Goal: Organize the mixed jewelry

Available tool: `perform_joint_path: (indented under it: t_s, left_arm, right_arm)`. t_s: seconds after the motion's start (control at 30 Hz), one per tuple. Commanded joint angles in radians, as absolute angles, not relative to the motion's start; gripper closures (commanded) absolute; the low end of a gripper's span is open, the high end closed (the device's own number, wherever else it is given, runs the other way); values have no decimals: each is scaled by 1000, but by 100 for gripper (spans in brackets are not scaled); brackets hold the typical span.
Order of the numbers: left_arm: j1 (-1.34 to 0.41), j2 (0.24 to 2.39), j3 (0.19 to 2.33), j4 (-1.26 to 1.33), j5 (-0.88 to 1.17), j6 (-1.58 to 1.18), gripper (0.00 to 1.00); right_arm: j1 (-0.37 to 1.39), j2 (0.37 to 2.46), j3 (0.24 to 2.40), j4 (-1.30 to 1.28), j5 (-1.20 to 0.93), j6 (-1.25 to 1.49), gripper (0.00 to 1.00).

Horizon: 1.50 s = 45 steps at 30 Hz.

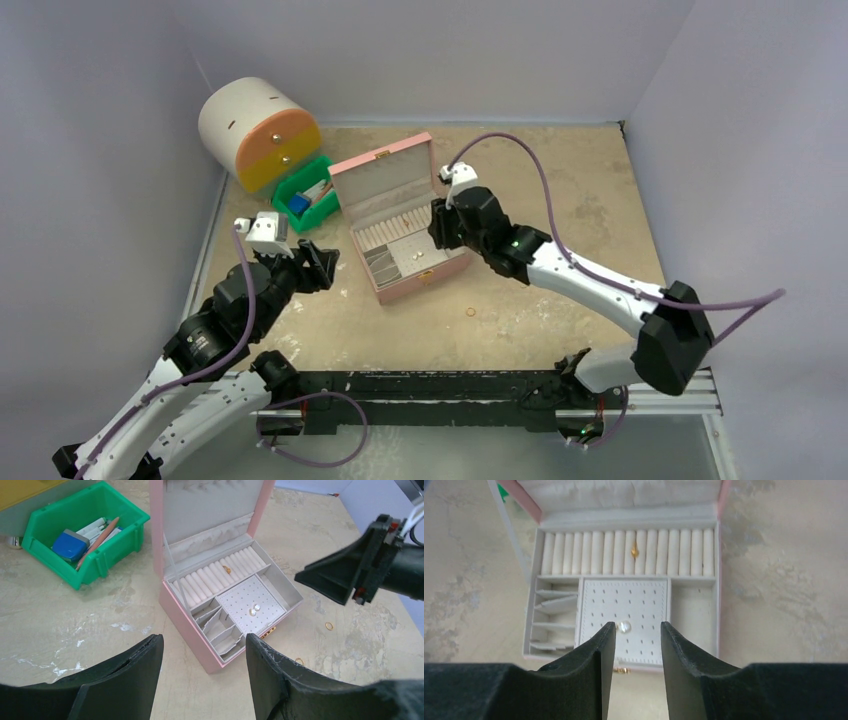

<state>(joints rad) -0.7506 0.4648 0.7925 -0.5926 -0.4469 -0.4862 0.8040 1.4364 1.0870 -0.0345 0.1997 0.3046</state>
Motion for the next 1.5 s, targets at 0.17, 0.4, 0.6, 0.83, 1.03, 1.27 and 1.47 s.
perform_joint_path:
  t_s: [0.17, 0.4, 0.6, 0.83, 1.03, 1.27, 1.47]
  left_arm:
    - [-745, 480, 802, -565, -457, -479, 40]
    - [-744, 488, 801, -563, -461, -480, 40]
    - [-744, 494, 802, -565, -462, -485, 40]
    - [-743, 497, 801, -565, -460, -489, 40]
    - [-743, 497, 802, -566, -460, -489, 40]
    - [-743, 506, 804, -568, -458, -488, 40]
    - [-743, 507, 804, -570, -456, -488, 40]
  right_arm:
    - [801, 1144, 839, -179, 210, 463, 59]
    - [801, 958, 625, -206, 204, 621, 63]
    - [801, 929, 540, -213, 164, 699, 66]
    - [802, 1029, 522, -166, 184, 746, 69]
    - [806, 1130, 522, -127, 199, 830, 72]
    - [890, 1225, 577, -203, 349, 951, 75]
    - [965, 1311, 648, -315, 457, 1067, 73]
